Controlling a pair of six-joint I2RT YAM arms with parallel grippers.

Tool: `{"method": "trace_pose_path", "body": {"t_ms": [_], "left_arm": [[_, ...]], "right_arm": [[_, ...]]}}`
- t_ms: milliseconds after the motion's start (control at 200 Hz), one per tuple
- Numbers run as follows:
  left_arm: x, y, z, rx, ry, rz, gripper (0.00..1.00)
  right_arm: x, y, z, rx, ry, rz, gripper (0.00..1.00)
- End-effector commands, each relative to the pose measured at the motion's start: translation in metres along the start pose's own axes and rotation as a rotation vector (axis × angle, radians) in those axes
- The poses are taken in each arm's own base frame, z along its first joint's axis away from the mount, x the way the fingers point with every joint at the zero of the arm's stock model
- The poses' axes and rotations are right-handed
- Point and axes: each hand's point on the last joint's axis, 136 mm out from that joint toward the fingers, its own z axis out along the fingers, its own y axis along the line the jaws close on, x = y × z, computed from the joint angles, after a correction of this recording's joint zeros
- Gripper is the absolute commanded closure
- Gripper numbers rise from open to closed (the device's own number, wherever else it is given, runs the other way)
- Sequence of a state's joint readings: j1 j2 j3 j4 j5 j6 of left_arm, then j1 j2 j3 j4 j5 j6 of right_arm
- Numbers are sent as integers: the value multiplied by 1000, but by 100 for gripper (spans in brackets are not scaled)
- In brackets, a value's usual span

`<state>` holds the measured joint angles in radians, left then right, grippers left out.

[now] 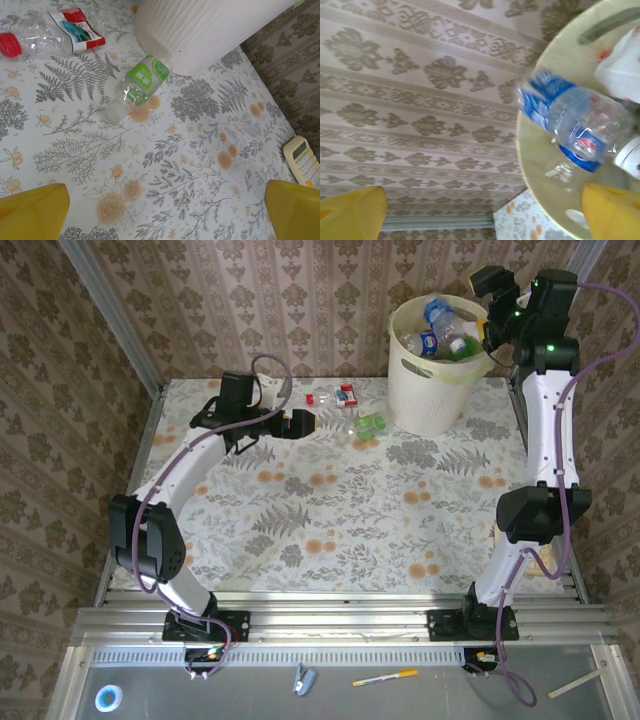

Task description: Throw the plastic bottles in the bin

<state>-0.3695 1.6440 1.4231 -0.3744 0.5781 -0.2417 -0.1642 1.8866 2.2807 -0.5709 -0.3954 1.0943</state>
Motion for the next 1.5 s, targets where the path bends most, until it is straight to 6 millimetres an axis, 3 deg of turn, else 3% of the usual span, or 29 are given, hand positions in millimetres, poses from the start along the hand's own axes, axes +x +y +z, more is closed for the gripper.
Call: {"method": "trace_pose_path", "body": {"t_ms": [0, 865, 1220, 1415, 1435, 1495], "left_arm": [[10, 8, 3, -17, 28, -45, 0], [-15, 11, 37, 60, -3, 24, 0], [-9, 15, 57, 120, 75, 89, 0], [-4, 22, 67, 125, 128, 120, 0], [-3, 23, 68, 128, 134, 121, 0], [-3, 24, 72, 136, 147, 127, 0]], "right_arm": [[5, 2, -22, 34, -2, -62, 0], [53, 2, -71, -28, 115, -142, 0], [76, -4, -101, -25, 156, -175, 0], [93, -23, -110, 13, 198, -165, 0], [95, -16, -121, -4, 190, -175, 0], [101, -21, -125, 3, 205, -175, 0]]}}
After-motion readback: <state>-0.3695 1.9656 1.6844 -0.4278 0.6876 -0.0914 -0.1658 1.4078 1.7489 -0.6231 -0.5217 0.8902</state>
